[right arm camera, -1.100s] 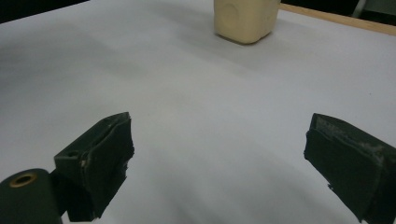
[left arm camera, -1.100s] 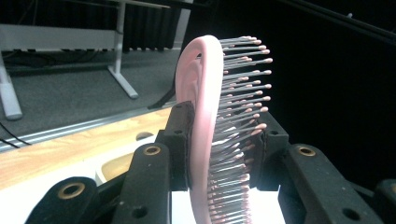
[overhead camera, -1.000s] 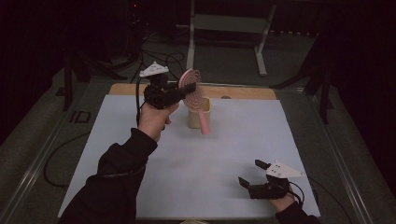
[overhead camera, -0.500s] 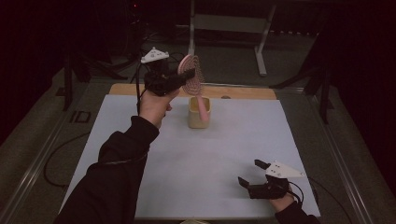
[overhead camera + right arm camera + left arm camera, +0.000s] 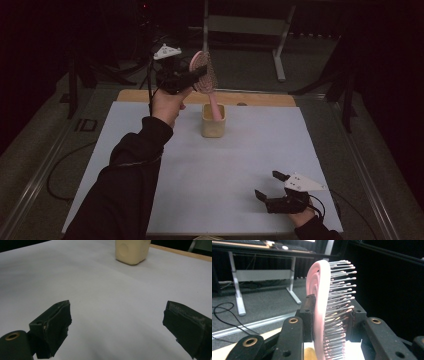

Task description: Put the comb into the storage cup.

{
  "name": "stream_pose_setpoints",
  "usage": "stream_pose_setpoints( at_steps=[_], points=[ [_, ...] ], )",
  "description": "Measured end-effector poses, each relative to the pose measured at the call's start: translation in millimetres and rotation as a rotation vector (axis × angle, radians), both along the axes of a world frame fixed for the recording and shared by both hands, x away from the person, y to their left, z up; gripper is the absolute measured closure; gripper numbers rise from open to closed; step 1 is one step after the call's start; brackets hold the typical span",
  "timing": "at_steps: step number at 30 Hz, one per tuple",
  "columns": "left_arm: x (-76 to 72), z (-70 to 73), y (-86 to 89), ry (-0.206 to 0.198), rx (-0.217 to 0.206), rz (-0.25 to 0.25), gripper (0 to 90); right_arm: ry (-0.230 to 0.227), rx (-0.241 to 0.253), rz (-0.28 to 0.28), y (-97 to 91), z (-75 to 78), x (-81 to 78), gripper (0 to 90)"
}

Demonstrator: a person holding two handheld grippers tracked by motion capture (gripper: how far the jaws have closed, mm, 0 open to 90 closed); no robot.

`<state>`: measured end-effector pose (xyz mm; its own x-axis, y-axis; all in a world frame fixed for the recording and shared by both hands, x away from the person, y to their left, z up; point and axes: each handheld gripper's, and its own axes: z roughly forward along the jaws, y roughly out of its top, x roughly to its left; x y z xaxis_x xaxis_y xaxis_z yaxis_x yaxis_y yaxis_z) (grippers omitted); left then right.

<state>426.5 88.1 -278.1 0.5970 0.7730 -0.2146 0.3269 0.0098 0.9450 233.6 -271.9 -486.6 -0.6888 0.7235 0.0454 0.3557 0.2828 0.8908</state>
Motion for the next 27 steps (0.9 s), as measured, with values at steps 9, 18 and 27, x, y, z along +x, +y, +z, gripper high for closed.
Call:
stream_pose_setpoints(
  at_steps=[9,18,27],
  points=[
    [13.8,-11.1,-2.8,-0.019,-0.007,0.047,66.2,-0.012,-0.008,0.008,0.6,-0.1,-0.5,7.3],
    [24.1,-21.8,-4.0,-0.038,-0.021,0.086,66.2,-0.007,-0.004,0.013,-0.3,-0.2,-1.0,7.4],
    [30.1,-31.7,-4.3,-0.021,-0.032,0.102,66.2,-0.008,0.003,0.010,-1.1,-0.1,-0.7,7.4]
  ],
)
